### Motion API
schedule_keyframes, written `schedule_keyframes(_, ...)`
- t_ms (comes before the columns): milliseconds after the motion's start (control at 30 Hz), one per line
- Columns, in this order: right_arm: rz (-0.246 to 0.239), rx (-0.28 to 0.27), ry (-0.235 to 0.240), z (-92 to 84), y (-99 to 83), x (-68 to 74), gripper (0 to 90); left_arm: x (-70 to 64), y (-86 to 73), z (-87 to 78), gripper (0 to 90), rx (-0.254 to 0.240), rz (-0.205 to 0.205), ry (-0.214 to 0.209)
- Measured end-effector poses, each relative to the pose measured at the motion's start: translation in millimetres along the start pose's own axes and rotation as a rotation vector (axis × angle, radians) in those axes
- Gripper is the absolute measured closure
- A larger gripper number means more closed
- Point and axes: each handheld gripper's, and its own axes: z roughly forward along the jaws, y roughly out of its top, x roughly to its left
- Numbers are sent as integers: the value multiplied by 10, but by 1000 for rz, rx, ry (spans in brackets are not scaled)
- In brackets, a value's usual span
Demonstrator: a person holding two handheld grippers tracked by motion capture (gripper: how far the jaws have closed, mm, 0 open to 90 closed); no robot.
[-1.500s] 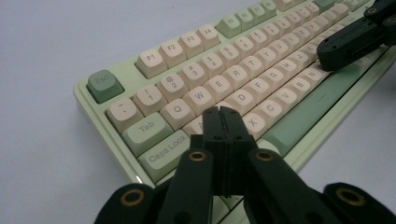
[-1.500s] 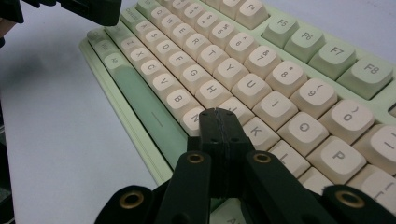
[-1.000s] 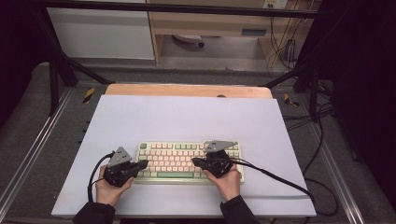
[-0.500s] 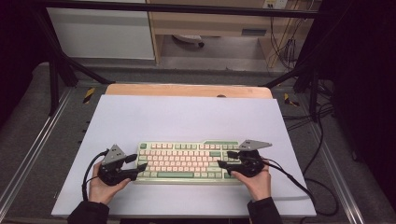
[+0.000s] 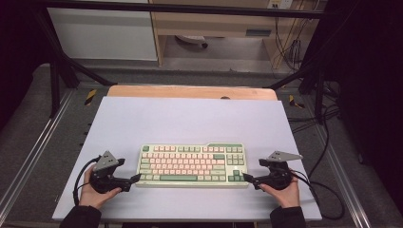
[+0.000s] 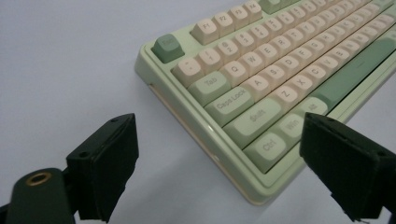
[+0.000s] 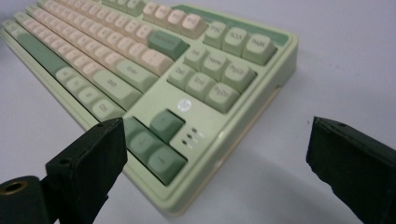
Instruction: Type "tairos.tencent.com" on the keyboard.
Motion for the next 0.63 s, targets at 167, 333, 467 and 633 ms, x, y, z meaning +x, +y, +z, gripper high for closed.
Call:
schedule_keyframes(167,2,-6,-1,-34,-147,-72,33,39,-41,-6,85,11,1,-5)
schedule_keyframes(333,7,-2,-6,-51,-215,-85,18,31,-54,8,80,15,9,-11)
schedule_keyframes(467,13,-9,0,-61,-214,-80,18,9,-59,18,81,24,21,-13)
schedule_keyframes(633,16,-19,4,-75,-215,-72,17,7,-66,27,82,23,24,-16)
